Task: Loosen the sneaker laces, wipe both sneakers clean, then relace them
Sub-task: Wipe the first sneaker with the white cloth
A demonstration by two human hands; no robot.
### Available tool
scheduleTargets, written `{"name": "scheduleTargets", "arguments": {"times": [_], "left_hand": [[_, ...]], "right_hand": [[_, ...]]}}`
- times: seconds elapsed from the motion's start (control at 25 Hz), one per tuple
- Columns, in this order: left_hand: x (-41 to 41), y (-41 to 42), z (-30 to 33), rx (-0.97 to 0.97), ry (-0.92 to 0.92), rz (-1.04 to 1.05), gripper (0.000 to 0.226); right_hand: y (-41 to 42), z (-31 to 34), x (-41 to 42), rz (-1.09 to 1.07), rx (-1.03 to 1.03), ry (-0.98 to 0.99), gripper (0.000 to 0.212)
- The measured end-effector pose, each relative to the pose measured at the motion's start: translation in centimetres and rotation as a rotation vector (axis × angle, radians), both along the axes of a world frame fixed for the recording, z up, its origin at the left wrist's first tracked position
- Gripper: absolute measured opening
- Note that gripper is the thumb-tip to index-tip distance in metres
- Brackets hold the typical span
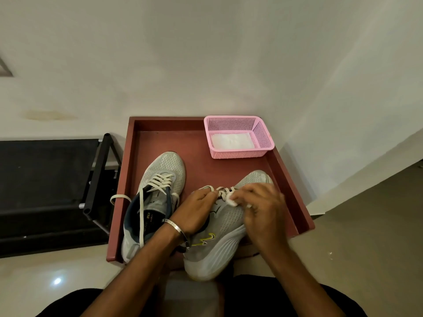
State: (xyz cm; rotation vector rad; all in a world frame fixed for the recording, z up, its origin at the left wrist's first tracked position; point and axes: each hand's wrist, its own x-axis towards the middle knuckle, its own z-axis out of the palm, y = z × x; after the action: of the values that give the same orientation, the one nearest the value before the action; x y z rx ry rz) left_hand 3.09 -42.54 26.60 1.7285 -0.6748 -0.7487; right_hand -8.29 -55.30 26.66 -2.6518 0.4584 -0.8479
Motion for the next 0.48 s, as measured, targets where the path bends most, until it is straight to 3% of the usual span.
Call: {"name": "scheduleTargets", "arguments": {"times": [0.08, 0.12, 0.24, 0.32, 0.48], "left_hand": [[-0.3, -0.1, 0.0, 0.005, -0.018, 0.008, 0.039], [-0.4, -0.2, 0.0, 0.012, -0.029, 0.017, 0.04], [-0.3, -0.3, -0.3, -0.016, -0.009, 0.023, 0.038], [0.0, -0.2, -0.8, -0.034, 0.004, 0.028, 0.035], [-0.1, -0.2, -1.2, -0.02, -0.043, 0.017, 0.039]], "right_hand": [[-1.0, 0.0, 0.0, -0.187, 0.049, 0.023, 0.031], [-0.4, -0.1, 0.1, -0.172, 0.083, 0.01, 0.031], [2.5, 0.2, 0.0, 0.116, 0.109, -0.054, 0.022], [2.0, 0.3, -0.2, 0.14, 0.056, -0.021, 0.021], [-2.8, 0.0, -0.5, -0.267, 0.026, 0.081, 0.027]]}}
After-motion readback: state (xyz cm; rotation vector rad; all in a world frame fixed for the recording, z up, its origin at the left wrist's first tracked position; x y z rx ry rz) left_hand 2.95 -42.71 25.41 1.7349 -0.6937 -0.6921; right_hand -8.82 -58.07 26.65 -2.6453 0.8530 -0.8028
